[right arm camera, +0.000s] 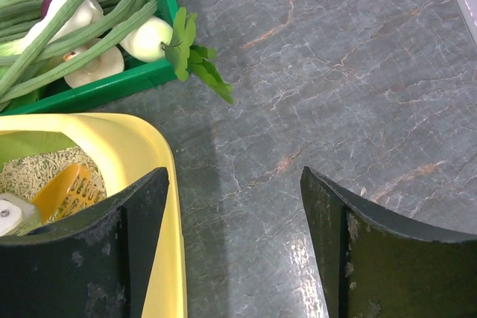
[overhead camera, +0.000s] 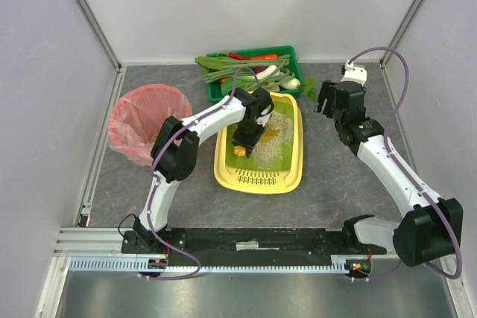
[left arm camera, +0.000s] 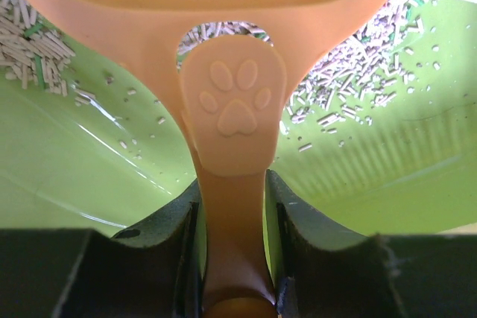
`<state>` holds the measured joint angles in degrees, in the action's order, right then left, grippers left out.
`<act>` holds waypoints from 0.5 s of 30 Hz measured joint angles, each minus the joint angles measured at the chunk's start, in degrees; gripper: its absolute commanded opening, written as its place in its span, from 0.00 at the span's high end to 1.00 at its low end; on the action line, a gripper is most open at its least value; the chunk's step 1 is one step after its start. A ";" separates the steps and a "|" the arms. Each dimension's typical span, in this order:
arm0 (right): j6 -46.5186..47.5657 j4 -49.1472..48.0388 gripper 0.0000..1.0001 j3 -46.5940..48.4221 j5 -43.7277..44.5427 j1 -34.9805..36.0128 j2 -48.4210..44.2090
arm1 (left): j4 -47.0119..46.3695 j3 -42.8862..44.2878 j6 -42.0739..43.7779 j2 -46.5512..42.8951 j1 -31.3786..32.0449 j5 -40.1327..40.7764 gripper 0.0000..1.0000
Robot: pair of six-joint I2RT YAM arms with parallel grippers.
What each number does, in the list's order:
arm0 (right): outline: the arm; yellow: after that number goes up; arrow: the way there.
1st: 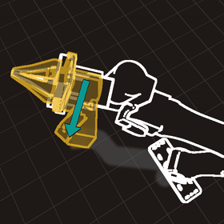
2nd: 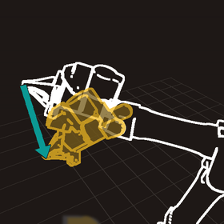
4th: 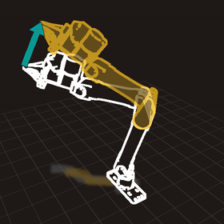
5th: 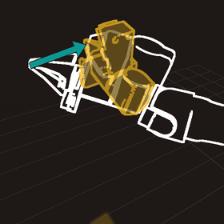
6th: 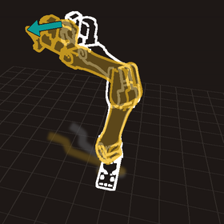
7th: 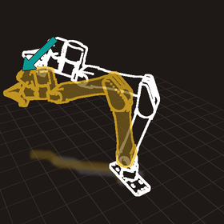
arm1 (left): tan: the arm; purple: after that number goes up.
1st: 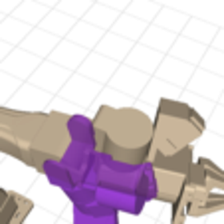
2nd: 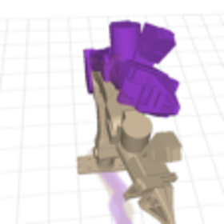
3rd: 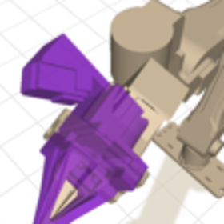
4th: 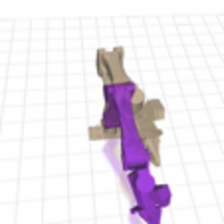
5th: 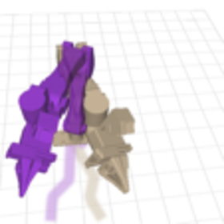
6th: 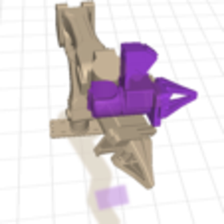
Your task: Clean the litter box
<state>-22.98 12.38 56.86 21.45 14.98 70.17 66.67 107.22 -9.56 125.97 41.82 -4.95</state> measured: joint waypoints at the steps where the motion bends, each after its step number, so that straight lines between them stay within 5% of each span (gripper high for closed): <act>1: -0.02 0.00 0.20 0.20 -0.04 0.00 0.22 | -0.37 -0.04 0.11 0.00 -0.09 0.04 0.98; 15: -0.48 -0.07 0.20 0.85 -0.42 -0.02 1.16 | -8.85 -7.63 1.79 -1.70 -1.51 0.22 0.98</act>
<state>-23.46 12.32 57.71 21.04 14.96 71.33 57.82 99.59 -7.77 124.27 40.32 -4.73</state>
